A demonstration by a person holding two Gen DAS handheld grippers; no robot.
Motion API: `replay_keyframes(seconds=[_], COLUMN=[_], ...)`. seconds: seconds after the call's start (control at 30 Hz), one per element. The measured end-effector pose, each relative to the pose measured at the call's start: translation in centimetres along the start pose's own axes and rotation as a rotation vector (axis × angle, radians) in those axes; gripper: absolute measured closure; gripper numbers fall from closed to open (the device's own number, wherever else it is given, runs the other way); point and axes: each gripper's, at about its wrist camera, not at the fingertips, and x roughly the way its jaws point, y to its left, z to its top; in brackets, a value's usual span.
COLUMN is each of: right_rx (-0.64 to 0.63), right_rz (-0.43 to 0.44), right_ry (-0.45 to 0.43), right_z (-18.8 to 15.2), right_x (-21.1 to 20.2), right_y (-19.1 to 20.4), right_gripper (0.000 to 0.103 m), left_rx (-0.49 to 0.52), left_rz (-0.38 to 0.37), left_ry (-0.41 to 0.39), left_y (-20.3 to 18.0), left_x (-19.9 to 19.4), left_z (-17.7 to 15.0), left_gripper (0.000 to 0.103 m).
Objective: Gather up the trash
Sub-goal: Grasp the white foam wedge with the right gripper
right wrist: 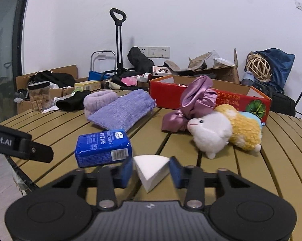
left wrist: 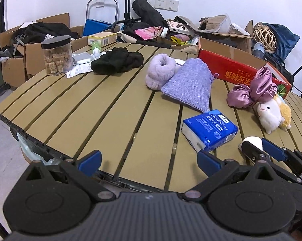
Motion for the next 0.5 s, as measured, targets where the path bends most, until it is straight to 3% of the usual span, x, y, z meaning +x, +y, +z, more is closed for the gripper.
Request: replay_keyframes(seconds=[0.13,0.5], right_rx=[0.012,0.031], right_rz=[-0.001,-0.072], right_ry=[-0.017,-0.062], right_z=[-0.1,-0.1], right_x=[-0.2,-1.6], right_y=[-0.2,-1.6], right_gripper=[0.077,0.079], left_rx=[0.001,0.014], left_rz=[0.002,-0.016], left_ry=[-0.005,-0.017], left_y=[0.1,-0.1], left_x=[0.1,0.2], left_z=[0.1,0.2], left_gripper=[0.0,0.0])
